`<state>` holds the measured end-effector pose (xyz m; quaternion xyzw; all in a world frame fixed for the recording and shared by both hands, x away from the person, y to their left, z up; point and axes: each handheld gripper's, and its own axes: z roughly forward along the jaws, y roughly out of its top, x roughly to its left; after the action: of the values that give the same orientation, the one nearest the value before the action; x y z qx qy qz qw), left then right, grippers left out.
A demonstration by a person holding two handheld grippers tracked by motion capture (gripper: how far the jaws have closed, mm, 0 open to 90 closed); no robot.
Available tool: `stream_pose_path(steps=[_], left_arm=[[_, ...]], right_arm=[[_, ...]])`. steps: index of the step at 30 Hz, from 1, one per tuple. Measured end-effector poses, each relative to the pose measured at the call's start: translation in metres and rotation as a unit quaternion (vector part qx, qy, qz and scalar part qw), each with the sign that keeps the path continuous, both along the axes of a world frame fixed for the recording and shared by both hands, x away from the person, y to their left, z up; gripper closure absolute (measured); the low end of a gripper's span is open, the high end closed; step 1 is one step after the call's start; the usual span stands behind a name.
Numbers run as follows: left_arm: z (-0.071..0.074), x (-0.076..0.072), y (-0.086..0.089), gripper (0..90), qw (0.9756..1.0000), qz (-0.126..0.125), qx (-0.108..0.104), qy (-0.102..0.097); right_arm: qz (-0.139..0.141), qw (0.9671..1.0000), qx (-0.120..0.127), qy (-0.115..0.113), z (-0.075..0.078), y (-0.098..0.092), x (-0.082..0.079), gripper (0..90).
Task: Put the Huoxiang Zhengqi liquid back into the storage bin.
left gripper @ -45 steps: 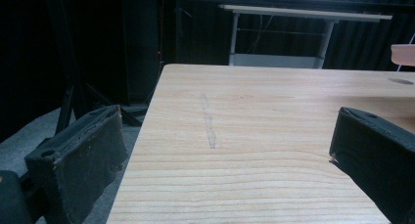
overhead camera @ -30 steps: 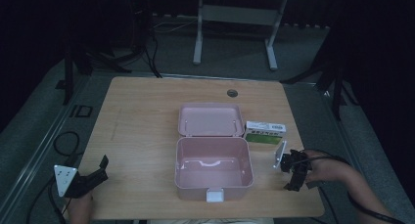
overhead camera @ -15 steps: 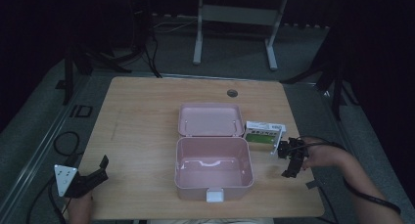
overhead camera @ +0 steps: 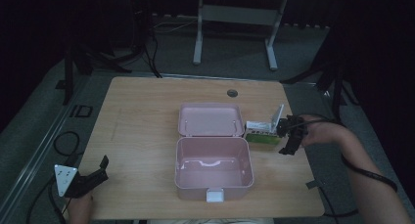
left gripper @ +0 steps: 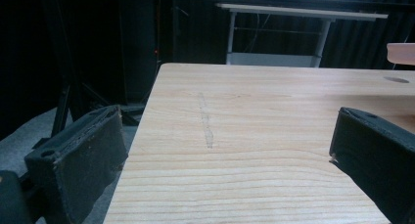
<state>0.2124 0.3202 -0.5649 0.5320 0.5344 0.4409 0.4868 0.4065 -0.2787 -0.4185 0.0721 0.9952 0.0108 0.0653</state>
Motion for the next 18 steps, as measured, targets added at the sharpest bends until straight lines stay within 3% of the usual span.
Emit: stream_pose_path(steps=[4, 11, 18], left_arm=[[0.000, 0.000, 0.000, 0.3, 1.0000, -0.001, -0.002, 0.000], [0.000, 0.000, 0.000, 0.3, 1.0000, -0.004, -0.003, 0.000], [0.000, 0.001, 0.000, 0.3, 1.0000, -0.005, -0.001, 0.001]], right_arm=[[0.008, 0.9998, -0.001, -0.019, 0.007, 0.002, 0.015, 22.2], [0.006, 0.9998, -0.009, -0.016, 0.007, 0.004, 0.040, 29.7], [0.004, 0.9997, -0.021, -0.006, -0.010, 0.008, 0.057, 38.4]])
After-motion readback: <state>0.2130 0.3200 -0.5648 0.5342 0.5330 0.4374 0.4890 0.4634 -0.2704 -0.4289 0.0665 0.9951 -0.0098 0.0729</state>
